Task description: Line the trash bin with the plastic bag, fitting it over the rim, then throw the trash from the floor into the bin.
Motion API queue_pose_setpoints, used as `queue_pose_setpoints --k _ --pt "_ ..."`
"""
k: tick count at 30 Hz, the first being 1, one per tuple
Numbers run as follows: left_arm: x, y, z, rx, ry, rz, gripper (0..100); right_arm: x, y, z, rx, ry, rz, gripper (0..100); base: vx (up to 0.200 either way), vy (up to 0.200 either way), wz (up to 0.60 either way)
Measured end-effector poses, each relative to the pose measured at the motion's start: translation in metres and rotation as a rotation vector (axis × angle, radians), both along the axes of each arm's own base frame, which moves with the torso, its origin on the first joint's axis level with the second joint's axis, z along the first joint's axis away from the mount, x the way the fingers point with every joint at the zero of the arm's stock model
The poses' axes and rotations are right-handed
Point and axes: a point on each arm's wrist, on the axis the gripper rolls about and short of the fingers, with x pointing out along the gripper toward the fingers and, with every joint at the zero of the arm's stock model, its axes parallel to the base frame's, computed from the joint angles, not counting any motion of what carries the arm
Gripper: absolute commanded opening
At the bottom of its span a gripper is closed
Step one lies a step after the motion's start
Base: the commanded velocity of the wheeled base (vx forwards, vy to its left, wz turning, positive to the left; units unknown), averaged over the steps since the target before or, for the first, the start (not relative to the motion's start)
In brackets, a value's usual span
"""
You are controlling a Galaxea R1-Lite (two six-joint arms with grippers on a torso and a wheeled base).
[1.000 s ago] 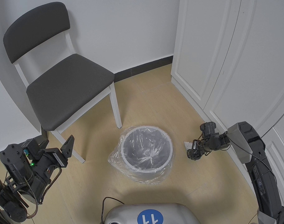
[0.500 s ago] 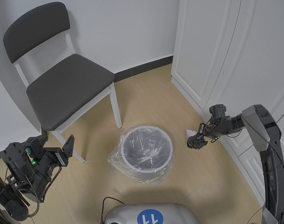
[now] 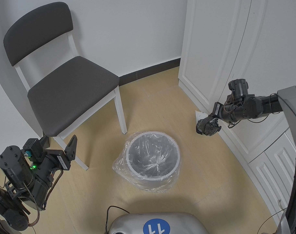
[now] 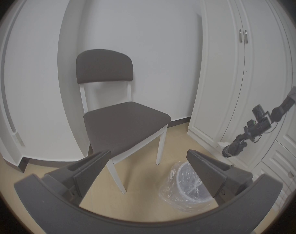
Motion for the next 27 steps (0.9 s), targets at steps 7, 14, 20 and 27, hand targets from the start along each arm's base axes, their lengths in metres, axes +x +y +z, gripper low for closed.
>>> queue_pose_setpoints --k 7,14,20,27 --pt "-0.012 0.003 0.014 0.057 -0.067 -0.006 100 -0.05 0.02 0.056 0.009 -0.085 0.067 0 0.0 0.0 0.0" --pt "-0.024 0.009 0.032 0.075 -0.157 -0.005 100 -0.104 0.052 0.09 0.018 -0.156 0.175 0 0.0 0.0 0.0" --pt "-0.036 0.015 0.047 0.13 -0.234 0.006 100 -0.136 0.072 0.101 -0.01 -0.242 0.233 0 0.0 0.0 0.0" --pt "-0.047 0.02 0.057 0.174 -0.295 0.019 100 -0.154 0.089 0.097 -0.037 -0.247 0.281 0 0.0 0.0 0.0"
